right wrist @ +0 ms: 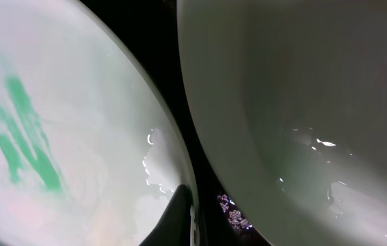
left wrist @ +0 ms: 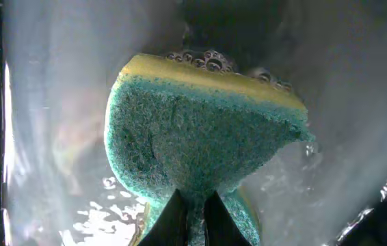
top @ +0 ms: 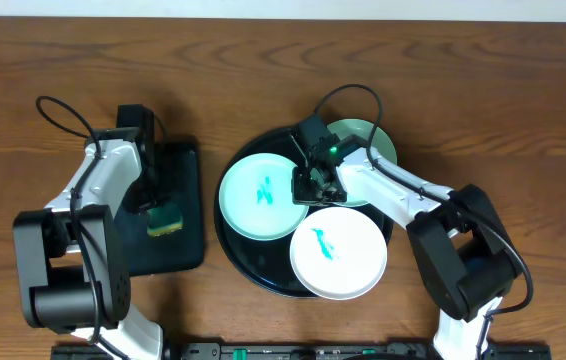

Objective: Clean dirty plates on tray and stack at the side
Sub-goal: 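Grasp the green sponge with the left gripper and lift it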

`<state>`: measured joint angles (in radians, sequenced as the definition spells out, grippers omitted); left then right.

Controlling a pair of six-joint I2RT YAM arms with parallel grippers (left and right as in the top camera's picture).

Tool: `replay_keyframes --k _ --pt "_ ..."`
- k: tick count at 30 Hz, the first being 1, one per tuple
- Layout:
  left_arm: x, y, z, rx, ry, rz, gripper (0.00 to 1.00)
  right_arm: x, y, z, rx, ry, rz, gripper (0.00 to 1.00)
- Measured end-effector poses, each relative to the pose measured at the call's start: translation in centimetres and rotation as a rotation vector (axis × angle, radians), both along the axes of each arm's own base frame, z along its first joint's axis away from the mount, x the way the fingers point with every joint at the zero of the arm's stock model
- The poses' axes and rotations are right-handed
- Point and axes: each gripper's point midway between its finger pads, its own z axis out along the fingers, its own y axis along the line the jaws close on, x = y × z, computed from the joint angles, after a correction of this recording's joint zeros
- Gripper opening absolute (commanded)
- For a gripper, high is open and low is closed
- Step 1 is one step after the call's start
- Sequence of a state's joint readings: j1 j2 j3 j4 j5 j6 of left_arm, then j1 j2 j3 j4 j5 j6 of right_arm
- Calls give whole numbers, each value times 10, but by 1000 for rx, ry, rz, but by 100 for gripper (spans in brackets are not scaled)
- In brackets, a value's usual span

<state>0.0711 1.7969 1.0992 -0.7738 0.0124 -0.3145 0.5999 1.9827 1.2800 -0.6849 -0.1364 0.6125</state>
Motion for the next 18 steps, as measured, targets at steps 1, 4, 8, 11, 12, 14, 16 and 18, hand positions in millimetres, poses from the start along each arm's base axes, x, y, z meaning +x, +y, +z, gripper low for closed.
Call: replay_keyframes --k 1,4,8,11,12,14,16,18 --pt "0 0 1 1 -2 0 7 0 0 0 0 1 0 1" --pt "2 -1 13 -2 -36 -1 7 0 0 0 -1 1 2 1" --pt "13 -1 70 8 -224 -6 7 0 0 0 -1 1 3 1" --pt "13 -2 127 20 -415 -10 7 0 0 0 -1 1 3 1" --pt "11 -2 147 24 -479 -11 7 0 0 0 -1 1 3 1" --pt "4 -2 180 36 -590 -21 8 0 0 0 0 0 3 1" --pt "-4 -3 207 50 -682 -40 7 0 0 0 0 0 3 1" --pt "-11 -3 229 68 -761 -65 7 0 0 0 0 0 3 1"
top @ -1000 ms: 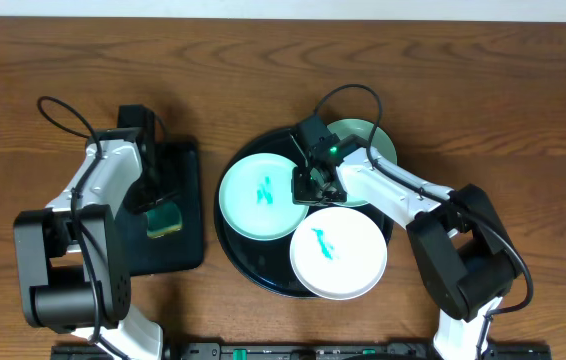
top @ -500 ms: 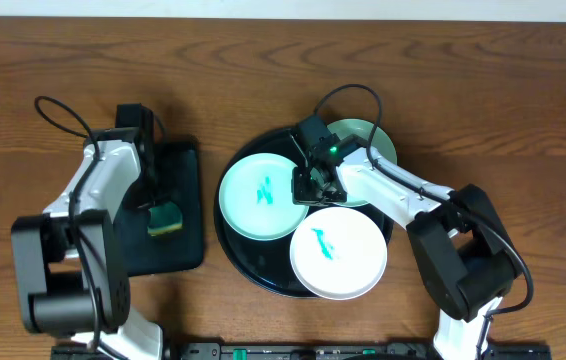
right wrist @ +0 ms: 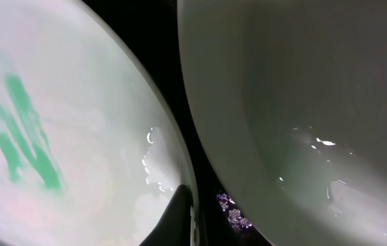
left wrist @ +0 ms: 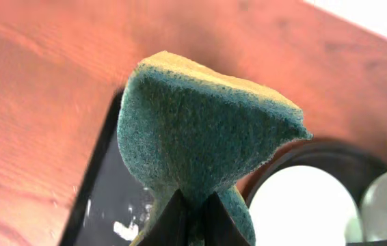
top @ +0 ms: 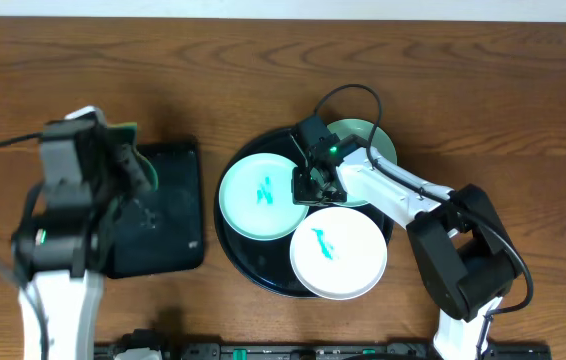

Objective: Clean dirty plates on tray and stack at the side
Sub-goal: 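Grasp the green sponge with the left gripper and lift it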

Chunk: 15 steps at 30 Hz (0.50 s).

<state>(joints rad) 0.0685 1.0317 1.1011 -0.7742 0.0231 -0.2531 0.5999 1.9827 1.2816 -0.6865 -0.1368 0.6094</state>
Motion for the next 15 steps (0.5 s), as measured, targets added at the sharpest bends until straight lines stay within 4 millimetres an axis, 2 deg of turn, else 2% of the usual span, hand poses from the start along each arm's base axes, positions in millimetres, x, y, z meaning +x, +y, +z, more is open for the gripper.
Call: replay_keyframes --k 3,6,9,15 --pt "-10 -1 27 37 -101 -27 7 0 0 0 0 -1 0 1" --pt "-18 -1 41 57 -153 -40 7 0 0 0 1 -2 0 1" --pt "-21 -1 45 68 -166 -48 7 0 0 0 1 -2 0 1" --pt "-17 -1 40 69 -146 -51 7 0 0 0 1 -2 0 1"
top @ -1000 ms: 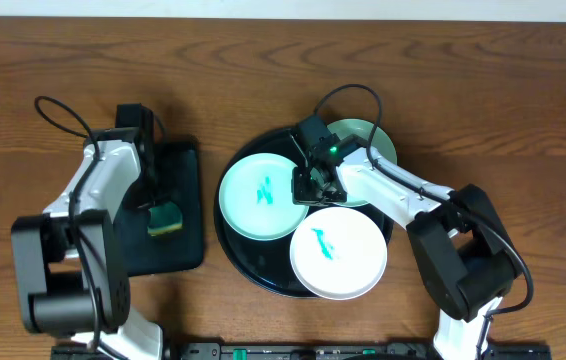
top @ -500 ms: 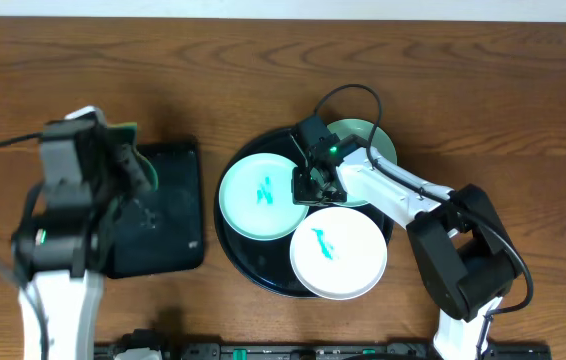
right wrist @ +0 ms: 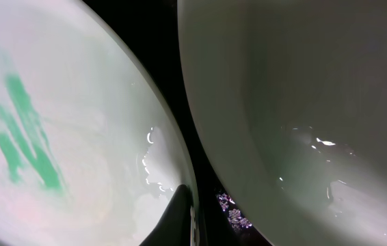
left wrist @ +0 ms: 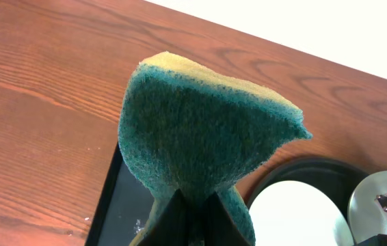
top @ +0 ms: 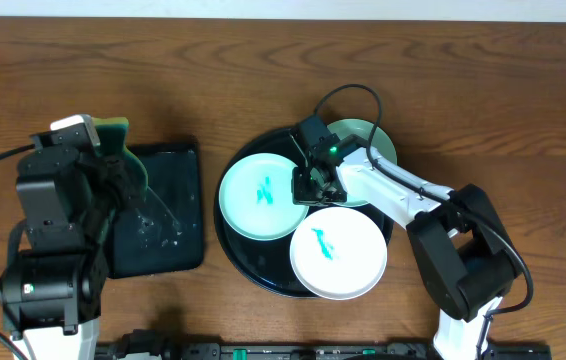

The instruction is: Clean dirty plates on tray and stack at the side

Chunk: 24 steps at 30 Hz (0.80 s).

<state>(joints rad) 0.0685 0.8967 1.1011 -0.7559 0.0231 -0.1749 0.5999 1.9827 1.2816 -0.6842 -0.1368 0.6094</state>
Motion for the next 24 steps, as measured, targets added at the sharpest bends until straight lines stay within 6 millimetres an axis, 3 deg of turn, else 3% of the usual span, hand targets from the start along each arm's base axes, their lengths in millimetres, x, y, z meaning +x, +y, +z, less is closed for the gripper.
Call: replay_keyframes --k 24 --pt "2 0 -3 0 11 0 7 0 0 0 1 0 0 1"
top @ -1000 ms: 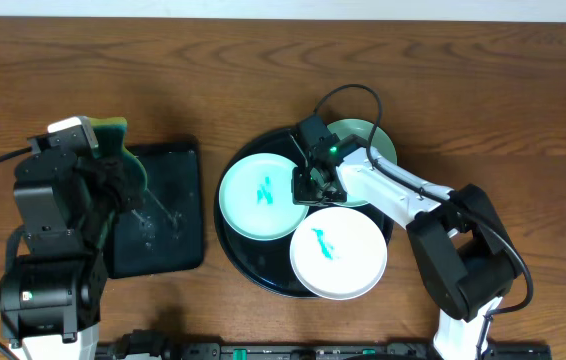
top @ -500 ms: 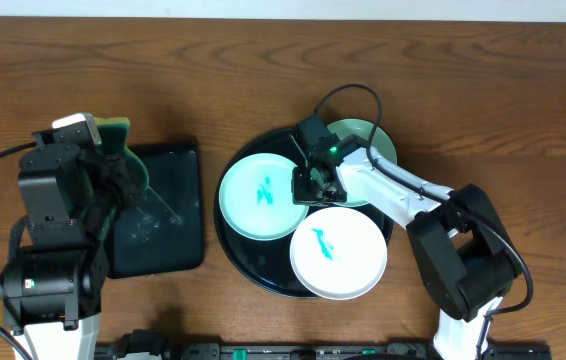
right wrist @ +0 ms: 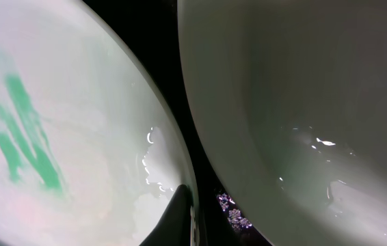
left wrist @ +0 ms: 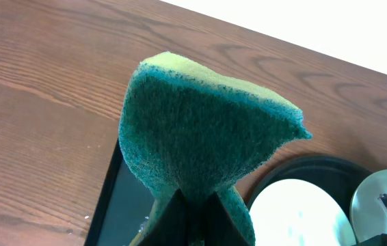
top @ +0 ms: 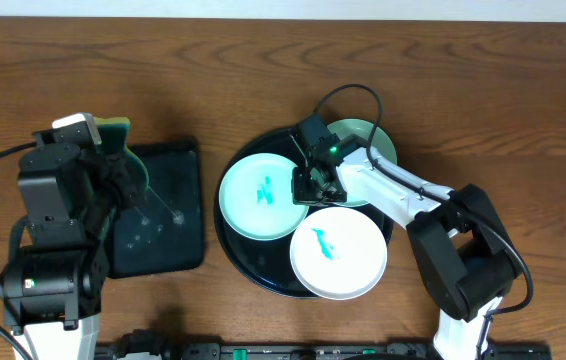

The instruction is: Clean dirty plates on tray and stack at the side

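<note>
My left gripper (left wrist: 193, 208) is shut on a green and yellow sponge (left wrist: 204, 130), held high over the far left of the black basin (top: 163, 215). On the round black tray (top: 238, 255) lie a mint plate (top: 258, 195) with a green smear, a white plate (top: 341, 255) with a green smear, and a pale green plate (top: 368, 145). My right gripper (top: 311, 186) is shut on the mint plate's right rim (right wrist: 173, 171). One finger (right wrist: 178, 212) lies on top of that rim; the other is hidden below.
The basin holds water with some droplets and foam (top: 148, 215). The pale green plate (right wrist: 303, 102) sits close beside the gripped rim, with a narrow dark gap of tray between. Bare wooden table (top: 503, 100) surrounds both trays.
Almost nothing differs. The left gripper keeps the sponge raised over the basin, shifted only slightly. The right gripper stays on the mint plate's rim.
The left gripper first held the sponge down in the basin's soapy water. Then it had the sponge up in the air over the basin's far left, and it has stayed there. The right gripper has held the mint plate's rim throughout.
</note>
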`<state>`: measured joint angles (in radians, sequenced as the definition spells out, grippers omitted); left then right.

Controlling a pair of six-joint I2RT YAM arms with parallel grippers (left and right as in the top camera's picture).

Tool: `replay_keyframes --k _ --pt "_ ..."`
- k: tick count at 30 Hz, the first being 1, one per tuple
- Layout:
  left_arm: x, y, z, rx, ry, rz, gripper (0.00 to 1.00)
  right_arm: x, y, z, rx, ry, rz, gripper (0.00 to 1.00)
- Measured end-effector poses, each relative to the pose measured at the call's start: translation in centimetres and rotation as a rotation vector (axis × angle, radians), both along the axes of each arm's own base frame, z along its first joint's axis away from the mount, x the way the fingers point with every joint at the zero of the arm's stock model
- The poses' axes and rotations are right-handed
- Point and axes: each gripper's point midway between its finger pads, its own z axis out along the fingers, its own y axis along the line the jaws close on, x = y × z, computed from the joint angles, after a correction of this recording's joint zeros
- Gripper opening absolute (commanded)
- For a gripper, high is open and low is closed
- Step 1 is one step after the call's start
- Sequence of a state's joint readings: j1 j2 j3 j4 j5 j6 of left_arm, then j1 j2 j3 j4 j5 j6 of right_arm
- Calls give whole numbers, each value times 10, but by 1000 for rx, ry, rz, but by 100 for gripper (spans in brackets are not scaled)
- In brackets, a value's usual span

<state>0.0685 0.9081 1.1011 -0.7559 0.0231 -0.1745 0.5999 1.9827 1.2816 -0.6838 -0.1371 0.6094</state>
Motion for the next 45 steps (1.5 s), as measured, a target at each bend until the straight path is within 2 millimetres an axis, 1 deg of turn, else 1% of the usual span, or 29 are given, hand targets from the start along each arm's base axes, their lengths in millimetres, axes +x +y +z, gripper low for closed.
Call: replay_keyframes --k 9,13,16,19,22,26,29,31,34,38,41,45 --pt "0 0 -1 0 3 0 7 0 0 0 0 0 0 1" --pt "5 4 -8 12 33 18 7 1 0 0 2 -3 0 1" --pt "17 9 -31 22 115 36 7 1 1 0 2 -3 0 1" --pt "30 12 -62 18 223 46 7 1 1 0 3 -4 0 1" --pt "39 12 -101 5 356 49 7 1 1 0 3 -4 0 1" --pt "40 5 -164 -52 581 40 7 1 1 0 3 -4 0 1" --pt "35 -5 -201 -115 708 27 7 1 1 0 3 -4 0 1" --pt "34 -11 -212 -152 745 13 7 1 1 0 3 -4 0 1" --pt "32 -18 -215 -187 760 -3 7 1 1 0 3 -4 0 1" --pt "29 -22 -208 -208 752 -12 7 1 1 0 3 -3 0 1" --pt "31 -30 -189 -247 691 -44 7 1 0 0 2 -3 0 1" --pt "33 -54 -152 -344 574 -125 7 1 1 0 3 -3 0 1"
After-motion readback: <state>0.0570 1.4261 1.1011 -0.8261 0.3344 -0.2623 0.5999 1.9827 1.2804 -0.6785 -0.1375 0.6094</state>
